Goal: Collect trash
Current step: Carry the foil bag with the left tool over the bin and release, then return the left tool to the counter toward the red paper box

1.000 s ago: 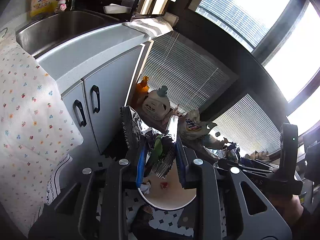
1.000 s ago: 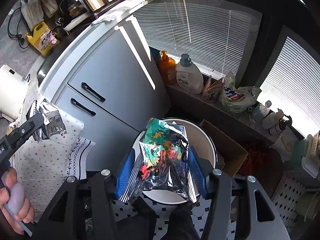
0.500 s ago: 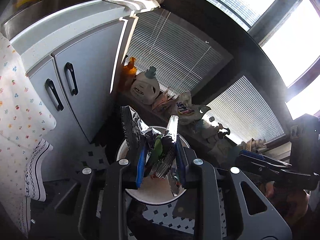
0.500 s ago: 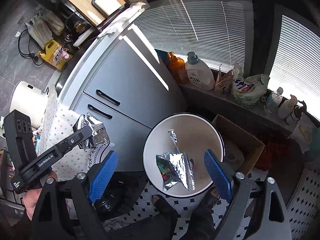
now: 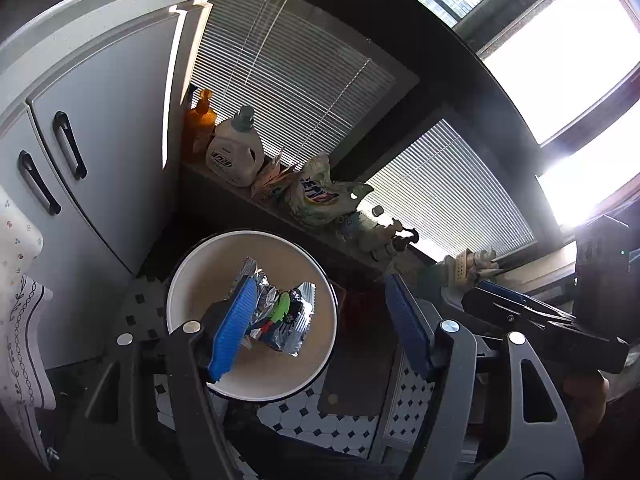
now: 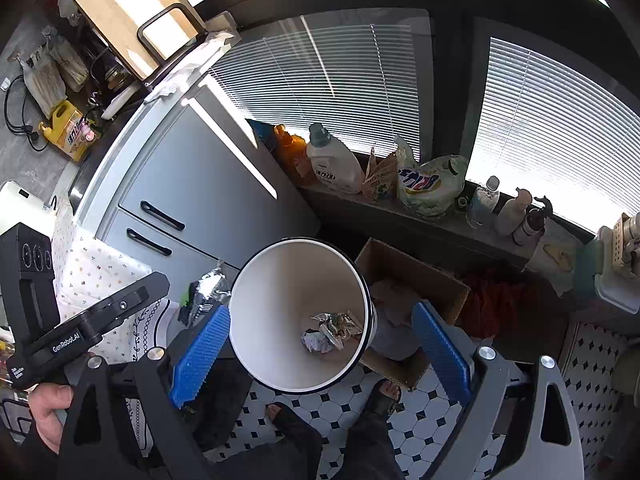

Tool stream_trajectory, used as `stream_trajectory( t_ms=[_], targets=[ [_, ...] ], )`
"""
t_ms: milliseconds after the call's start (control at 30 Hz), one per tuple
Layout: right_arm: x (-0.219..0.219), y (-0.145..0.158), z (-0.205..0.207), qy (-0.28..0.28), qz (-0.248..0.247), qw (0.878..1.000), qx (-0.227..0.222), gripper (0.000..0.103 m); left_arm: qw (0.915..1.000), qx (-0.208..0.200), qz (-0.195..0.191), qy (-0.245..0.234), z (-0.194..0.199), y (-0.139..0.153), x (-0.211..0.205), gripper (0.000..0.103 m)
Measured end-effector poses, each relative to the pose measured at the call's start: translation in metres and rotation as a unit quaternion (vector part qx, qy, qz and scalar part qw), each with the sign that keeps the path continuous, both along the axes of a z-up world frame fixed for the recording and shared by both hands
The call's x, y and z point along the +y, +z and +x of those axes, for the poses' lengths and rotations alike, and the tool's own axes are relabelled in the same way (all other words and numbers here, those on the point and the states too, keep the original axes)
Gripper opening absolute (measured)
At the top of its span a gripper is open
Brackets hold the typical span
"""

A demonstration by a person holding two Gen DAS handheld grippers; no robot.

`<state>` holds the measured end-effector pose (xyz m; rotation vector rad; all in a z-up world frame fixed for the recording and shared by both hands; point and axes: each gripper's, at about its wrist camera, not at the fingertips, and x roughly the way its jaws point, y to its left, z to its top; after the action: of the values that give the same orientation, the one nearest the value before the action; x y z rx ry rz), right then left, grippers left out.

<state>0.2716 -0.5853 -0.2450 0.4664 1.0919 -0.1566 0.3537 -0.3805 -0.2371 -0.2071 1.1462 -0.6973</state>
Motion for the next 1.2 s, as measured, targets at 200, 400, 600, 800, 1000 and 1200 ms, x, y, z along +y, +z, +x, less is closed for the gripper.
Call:
stream_trajectory(
  t_ms=[200, 400, 600, 800, 1000, 1200],
  targets=[
    [0.017, 0.005, 0.007, 0.012, 0.001, 1.000, -0.009, 0.091, 0.9994, -0.010, 0.009, 0.033, 0.000, 0.011, 0.039, 0.076],
    [0.052, 0.020, 0.022, 0.027, -0.006, 0.999, -0.034, 0.095, 0.9947, -0.039, 0.032, 0.090, -0.006, 0.033, 0.096, 0.091],
    [0.102, 0.043, 0.042, 0.057, -0.018, 0.995, -0.078, 0.095, 0.9837, -0.069, 0.047, 0.160, -0.012, 0.059, 0.164, 0.097],
    [0.163, 0.063, 0.064, 0.095, -0.029, 0.988, -0.118, 0.095, 0.9676, -0.097, 0.061, 0.225, -0.025, 0.083, 0.239, 0.097],
    [0.228, 0.081, 0.079, 0.142, -0.044, 0.977, -0.151, 0.095, 0.9495, -0.111, 0.071, 0.285, -0.043, 0.096, 0.307, 0.097],
    [0.287, 0.093, 0.089, 0.175, -0.059, 0.967, -0.176, 0.095, 0.9307, -0.118, 0.070, 0.339, -0.059, 0.101, 0.370, 0.097]
  ],
)
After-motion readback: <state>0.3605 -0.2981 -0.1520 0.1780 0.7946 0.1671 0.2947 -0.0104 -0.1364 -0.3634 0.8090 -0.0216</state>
